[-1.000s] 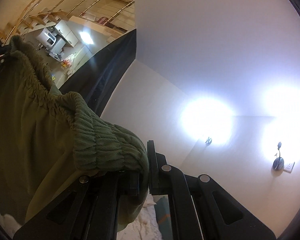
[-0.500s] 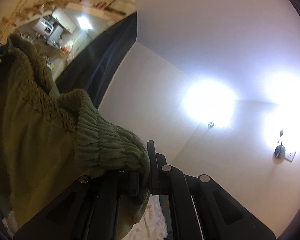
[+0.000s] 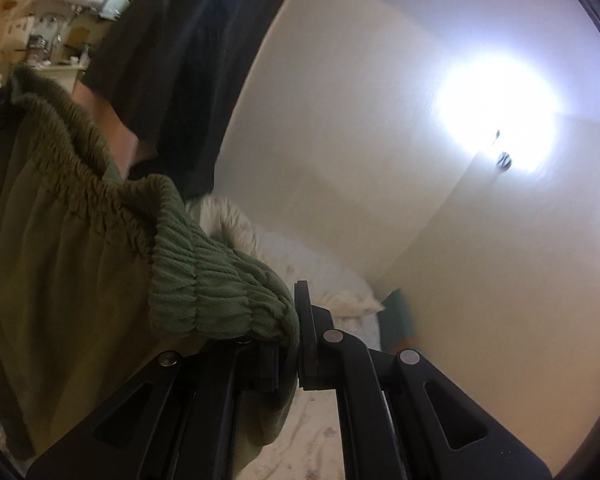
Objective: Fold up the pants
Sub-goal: 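Lift the pants by the waistband with both grippers and shake them out, then lower the pants onto the duvet and open both grippers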
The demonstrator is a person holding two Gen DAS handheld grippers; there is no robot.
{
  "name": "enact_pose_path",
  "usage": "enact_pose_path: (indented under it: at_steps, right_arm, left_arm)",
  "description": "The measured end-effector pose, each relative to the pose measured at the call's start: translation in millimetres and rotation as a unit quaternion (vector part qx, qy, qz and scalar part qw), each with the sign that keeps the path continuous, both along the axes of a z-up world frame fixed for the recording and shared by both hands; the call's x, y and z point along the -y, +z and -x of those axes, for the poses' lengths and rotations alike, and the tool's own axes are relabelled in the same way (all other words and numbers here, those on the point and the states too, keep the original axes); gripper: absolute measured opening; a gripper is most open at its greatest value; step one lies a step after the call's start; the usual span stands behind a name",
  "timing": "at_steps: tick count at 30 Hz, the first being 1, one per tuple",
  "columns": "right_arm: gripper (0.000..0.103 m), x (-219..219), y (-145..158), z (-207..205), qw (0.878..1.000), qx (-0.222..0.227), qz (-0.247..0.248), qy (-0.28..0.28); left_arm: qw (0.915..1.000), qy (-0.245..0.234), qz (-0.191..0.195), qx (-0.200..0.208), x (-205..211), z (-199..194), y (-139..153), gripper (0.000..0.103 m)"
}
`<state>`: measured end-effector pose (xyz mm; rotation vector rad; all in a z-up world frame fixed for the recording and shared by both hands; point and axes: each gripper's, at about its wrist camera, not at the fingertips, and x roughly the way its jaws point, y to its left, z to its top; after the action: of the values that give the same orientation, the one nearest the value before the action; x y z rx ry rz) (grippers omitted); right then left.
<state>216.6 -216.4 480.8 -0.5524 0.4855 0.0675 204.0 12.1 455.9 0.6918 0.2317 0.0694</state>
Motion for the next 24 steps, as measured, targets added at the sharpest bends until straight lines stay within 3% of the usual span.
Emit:
enact_pose_path:
  at_steps: [2, 7, 10, 12, 17, 21, 24]
  right_arm:
    - [0.004, 0, -34, -62, 1.000, -0.014, 0.006, -0.009]
    - [0.004, -5, -124, -195, 0.998, -0.047, 0.030, -0.025]
    - [0.004, -9, -197, -268, 0.995, -0.080, 0.044, -0.039]
    - [0.004, -8, -247, -306, 0.993, -0.105, 0.043, -0.039]
    - [0.004, -17, -358, -366, 0.984, -0.163, 0.053, -0.044]
    - [0.004, -22, -404, -390, 0.982, -0.178, 0.042, -0.051]
    - [0.007, -16, -421, -406, 0.980, -0.186, 0.015, -0.071]
  left_arm:
    - [0.9995, 0.012, -0.021, -0.022, 5, -58, -40, 0.010]
    - [0.9950, 0.043, -0.028, -0.086, 7, -188, -143, 0.010]
    - [0.9900, 0.050, -0.051, -0.121, 10, -246, -210, 0.010]
    - [0.9862, 0.061, -0.045, -0.147, 6, -282, -250, 0.010]
    - [0.9787, 0.084, -0.031, -0.184, -3, -333, -319, 0.010]
    - [0.9731, 0.098, -0.043, -0.204, -10, -361, -357, 0.013]
    - [0.9670, 0.114, -0.028, -0.226, -14, -386, -374, 0.016]
